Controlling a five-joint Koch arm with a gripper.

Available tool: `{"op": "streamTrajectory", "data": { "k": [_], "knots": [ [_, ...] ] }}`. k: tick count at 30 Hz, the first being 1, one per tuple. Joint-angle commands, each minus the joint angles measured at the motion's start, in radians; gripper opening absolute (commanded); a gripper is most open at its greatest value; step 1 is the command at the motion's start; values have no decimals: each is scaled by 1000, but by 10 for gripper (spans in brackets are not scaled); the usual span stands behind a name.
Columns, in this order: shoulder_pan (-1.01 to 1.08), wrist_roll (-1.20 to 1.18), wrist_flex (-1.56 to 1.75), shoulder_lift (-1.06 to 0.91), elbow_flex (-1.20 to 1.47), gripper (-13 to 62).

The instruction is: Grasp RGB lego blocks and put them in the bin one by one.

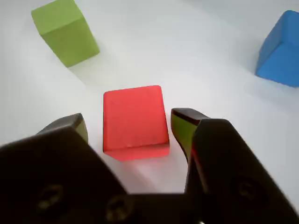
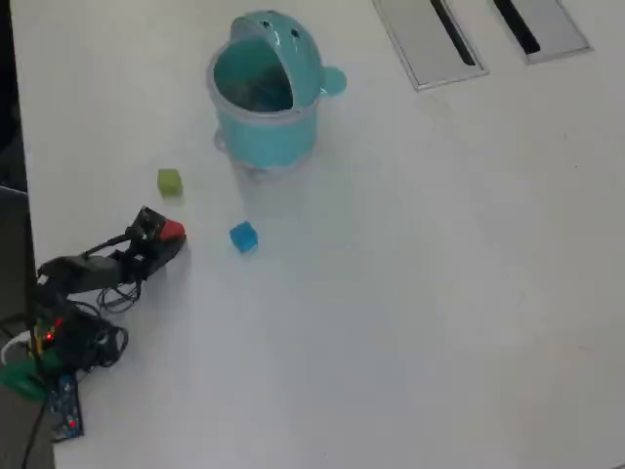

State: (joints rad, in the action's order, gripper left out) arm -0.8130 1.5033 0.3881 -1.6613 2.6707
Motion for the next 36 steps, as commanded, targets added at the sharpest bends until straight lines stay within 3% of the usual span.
{"op": "streamTrajectory", "data": {
  "k": [1,8,14,18,23,29,36],
  "knots": [
    [-11,-8,91,5,-49,323],
    [-28,-60,121,23,-41,272],
    [-37,-146,190,54,-23,163],
    [-37,-172,204,41,-31,163],
    [-35,-232,202,-54,-44,120],
    [-29,-247,141,-183,-86,118],
    [15,-287,-141,-397,-330,117]
  ]
}}
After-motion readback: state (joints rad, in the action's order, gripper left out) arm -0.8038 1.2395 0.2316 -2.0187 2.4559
